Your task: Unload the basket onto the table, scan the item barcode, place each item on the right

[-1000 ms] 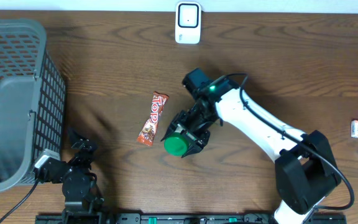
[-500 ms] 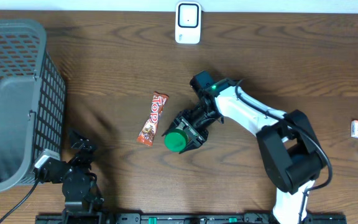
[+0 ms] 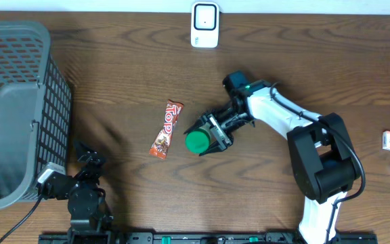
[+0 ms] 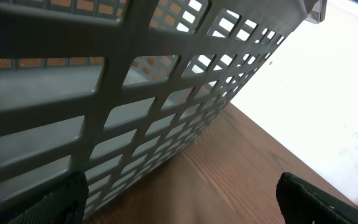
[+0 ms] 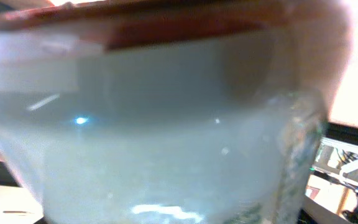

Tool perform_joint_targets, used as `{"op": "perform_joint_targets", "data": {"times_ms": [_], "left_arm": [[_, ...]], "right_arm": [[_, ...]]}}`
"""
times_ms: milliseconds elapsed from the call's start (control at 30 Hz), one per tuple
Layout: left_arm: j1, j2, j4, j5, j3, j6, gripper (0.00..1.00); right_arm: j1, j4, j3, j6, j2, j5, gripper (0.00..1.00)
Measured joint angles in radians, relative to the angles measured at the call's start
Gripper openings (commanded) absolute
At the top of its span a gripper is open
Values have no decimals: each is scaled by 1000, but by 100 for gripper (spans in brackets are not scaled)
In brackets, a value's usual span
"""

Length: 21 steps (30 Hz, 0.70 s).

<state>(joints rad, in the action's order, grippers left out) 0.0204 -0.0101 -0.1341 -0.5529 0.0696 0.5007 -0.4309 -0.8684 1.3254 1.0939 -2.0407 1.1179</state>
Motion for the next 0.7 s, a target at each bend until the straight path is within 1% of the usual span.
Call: {"op": "perform_joint_targets", "data": {"times_ms": [100, 200, 333, 533, 667, 700], "left_arm": [[0, 0, 0, 0, 0, 0, 97], [0, 0, 0, 0, 0, 0, 97], [0, 0, 0, 0, 0, 0, 97], [0, 0, 0, 0, 0, 0, 97], [0, 0, 0, 0, 0, 0, 97], [0, 0, 0, 0, 0, 0, 97]], "right_arm": [[22, 14, 0, 0, -2, -7, 52], [29, 24, 0, 2, -3, -13, 59], [30, 32, 0, 17, -3, -18, 59], [55, 105, 0, 84, -3, -29, 59], [83, 119, 0, 113, -3, -43, 68], [85, 119, 0, 111, -3, -43, 68]]}}
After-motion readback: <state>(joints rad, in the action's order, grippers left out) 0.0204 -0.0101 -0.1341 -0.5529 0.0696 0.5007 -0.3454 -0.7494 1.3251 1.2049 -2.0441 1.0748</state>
